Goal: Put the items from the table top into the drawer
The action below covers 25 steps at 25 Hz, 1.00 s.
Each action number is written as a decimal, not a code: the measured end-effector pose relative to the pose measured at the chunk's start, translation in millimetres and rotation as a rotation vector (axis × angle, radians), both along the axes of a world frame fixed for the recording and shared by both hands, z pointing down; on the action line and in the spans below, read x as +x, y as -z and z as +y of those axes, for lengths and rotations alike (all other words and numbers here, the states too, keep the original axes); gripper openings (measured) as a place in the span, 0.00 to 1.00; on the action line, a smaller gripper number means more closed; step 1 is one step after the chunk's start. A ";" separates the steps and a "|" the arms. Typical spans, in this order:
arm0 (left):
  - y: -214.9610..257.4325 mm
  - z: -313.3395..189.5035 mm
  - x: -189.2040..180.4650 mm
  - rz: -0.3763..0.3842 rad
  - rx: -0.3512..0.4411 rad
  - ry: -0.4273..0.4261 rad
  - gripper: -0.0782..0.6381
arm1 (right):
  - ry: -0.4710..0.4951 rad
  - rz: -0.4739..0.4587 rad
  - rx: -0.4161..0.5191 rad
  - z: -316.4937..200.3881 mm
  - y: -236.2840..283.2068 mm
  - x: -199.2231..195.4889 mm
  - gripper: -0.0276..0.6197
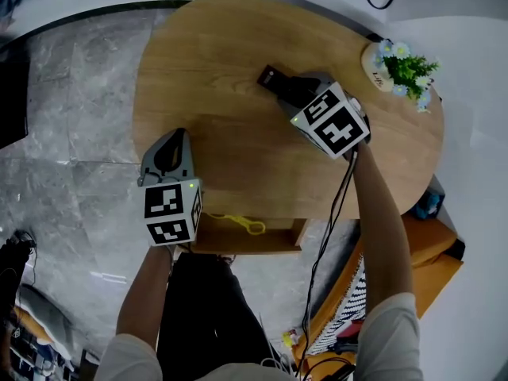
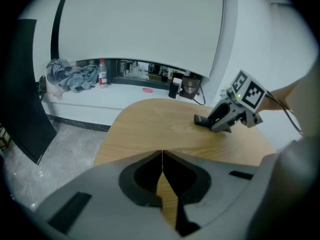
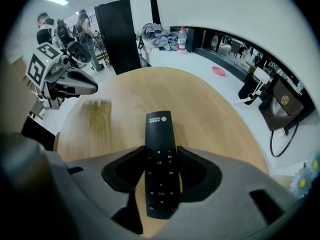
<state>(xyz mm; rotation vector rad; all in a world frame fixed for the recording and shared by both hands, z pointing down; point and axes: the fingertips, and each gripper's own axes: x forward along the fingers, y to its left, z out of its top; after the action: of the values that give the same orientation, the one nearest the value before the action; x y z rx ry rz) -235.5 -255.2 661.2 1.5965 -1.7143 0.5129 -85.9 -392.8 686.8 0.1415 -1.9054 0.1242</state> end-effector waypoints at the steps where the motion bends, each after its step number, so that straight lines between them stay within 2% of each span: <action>1: 0.7 0.8 1.2 -0.002 0.002 -0.005 0.12 | 0.004 0.000 0.002 3.2 1.6 0.2 0.33; 17: 18.1 66.2 27.5 -0.001 0.015 -0.002 0.12 | -0.011 -0.021 0.025 73.9 36.0 35.2 0.33; 25: 37.8 113.7 53.4 -0.025 0.022 -0.055 0.12 | -0.051 -0.065 0.032 137.5 53.8 60.1 0.33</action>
<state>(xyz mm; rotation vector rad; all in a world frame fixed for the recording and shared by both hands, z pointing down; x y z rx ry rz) -182.1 -141.5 623.4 1.6633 -1.7034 0.5456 -25.9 -255.3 633.0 0.2098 -1.9698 0.1344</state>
